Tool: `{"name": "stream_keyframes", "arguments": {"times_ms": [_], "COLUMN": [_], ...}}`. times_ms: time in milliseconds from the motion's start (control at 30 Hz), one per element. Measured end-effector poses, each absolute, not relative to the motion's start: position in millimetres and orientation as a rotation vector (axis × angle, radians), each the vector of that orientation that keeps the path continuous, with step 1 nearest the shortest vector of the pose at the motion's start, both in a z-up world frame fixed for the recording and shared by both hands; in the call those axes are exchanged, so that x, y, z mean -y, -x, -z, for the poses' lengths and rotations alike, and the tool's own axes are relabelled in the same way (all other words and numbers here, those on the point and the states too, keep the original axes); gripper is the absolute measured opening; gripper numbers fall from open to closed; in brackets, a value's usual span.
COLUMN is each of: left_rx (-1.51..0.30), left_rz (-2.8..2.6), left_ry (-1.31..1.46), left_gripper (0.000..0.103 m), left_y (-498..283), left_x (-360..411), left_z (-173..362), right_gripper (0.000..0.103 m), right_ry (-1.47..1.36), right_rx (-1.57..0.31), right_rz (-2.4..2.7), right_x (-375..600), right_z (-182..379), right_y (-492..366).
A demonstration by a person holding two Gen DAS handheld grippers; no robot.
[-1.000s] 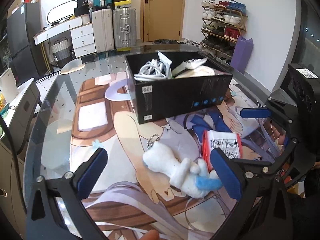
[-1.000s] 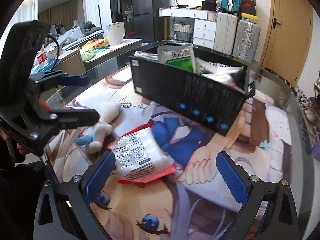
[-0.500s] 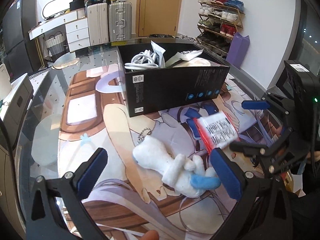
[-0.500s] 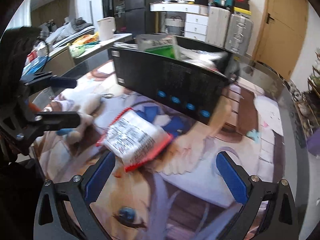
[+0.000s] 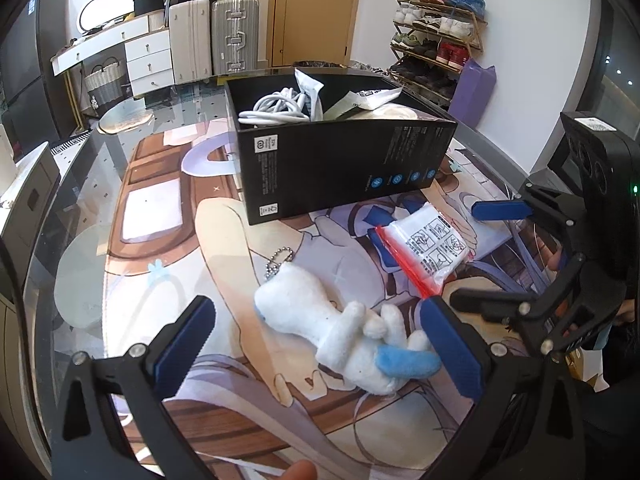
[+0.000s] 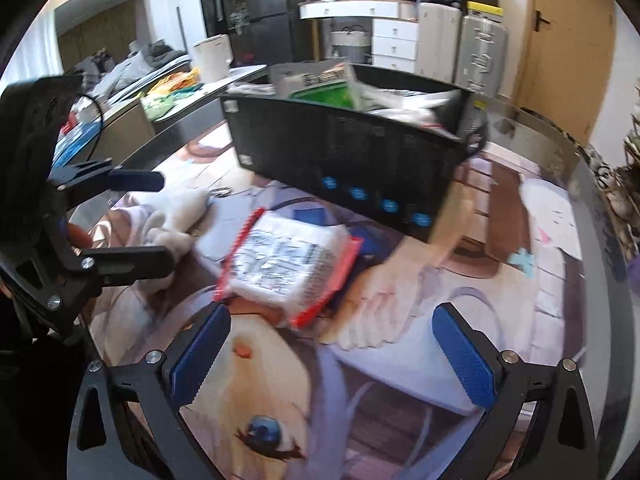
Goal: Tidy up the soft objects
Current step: 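Withdraw both grippers toward the white plush toy and red-edged packet, then grasp the red-edged white packet with the right gripper while the left gripper grasps the white plush toy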
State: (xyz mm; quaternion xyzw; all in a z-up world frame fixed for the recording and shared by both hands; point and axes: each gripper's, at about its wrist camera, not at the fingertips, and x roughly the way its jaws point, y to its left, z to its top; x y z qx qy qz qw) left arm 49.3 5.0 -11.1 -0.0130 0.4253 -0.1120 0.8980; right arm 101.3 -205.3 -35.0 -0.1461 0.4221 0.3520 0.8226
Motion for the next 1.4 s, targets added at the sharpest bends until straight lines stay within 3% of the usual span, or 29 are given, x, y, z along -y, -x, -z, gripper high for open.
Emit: {"name": "stream_keyframes", "arguments": {"times_ms": [1100,1133,1267,1400], "left_rx": [-0.878,-0.88,-0.888,-0.894], "left_rz": [0.228,0.229,0.231,0.237], "left_ry": [0.073,0.072,0.067,0.065], "left_gripper": [0.103,0.103,0.103,0.103], "left_y": [-50,-50,-51,-52], "left_x": [-15,-15,-14,-12], "left_z": [6,7,8,10], "right_gripper": [0.102,0.101,0.079,0.07], "right_ry": [0.348,0.345,0.357,0.353], "right_rx": [-0.901,-0.9,-0.871,-0.855], "right_rz": [-0.744,-0.748,-0.788,-0.809], "right_x": [166,167,169,177], "right_z": [39,39,36,34], "right_y": [-121,-121,-111,-106]}}
